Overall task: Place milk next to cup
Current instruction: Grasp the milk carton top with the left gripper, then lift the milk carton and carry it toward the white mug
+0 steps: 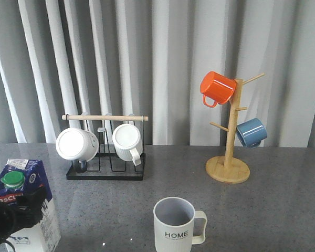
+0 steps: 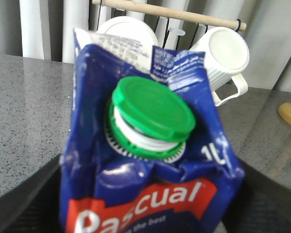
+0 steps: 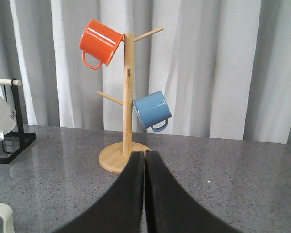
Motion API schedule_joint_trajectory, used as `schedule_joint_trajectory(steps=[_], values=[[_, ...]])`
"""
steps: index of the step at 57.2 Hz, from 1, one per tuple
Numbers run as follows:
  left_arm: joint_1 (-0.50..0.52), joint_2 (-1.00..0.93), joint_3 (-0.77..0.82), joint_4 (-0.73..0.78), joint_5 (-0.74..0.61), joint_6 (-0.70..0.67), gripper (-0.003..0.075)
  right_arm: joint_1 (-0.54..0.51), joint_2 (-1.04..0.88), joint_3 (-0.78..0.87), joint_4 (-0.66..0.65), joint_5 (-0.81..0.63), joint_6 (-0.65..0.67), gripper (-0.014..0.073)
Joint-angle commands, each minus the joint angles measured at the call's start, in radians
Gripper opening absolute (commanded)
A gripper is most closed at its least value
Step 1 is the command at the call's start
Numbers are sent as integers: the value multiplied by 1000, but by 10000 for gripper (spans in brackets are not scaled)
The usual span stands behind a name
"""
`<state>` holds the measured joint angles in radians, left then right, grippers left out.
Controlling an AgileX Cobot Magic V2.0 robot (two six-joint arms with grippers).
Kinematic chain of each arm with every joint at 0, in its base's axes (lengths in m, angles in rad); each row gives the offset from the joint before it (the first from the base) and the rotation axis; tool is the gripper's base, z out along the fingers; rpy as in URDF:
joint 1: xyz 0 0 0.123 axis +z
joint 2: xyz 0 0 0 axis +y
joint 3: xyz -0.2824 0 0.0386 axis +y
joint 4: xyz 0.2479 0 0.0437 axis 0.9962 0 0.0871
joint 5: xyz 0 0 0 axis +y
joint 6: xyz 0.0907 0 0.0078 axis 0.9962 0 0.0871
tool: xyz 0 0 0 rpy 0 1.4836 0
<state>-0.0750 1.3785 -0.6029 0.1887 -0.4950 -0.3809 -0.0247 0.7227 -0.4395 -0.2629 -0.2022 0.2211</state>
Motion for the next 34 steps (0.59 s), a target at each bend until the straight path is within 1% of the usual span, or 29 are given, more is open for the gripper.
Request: schedule_joint_trajectory(steps=[1,3,10,18,26,34], values=[[-5,-15,-32,-21,-94,0,475,-4,-5,-28,-2,-72,-4,-9],[-5,-15,-32,-22,-94,0,449,-4,-5,-28,-2,-72,-4,-9],[-5,-16,-32,-22,-111,-1,313,-4,-5,-28,-2,-72,-4,-9],[-5,-16,-32,-19,-135,-1,204,-4,-5,-28,-2,-72,-4,-9],[-5,-16,-32,-19,-138,0,148,-4,-5,-28,-2,-72,-4,-9],[-5,-16,-32,-19,-138,1,137,-4,-5,-28,-2,-72,-4,-9]])
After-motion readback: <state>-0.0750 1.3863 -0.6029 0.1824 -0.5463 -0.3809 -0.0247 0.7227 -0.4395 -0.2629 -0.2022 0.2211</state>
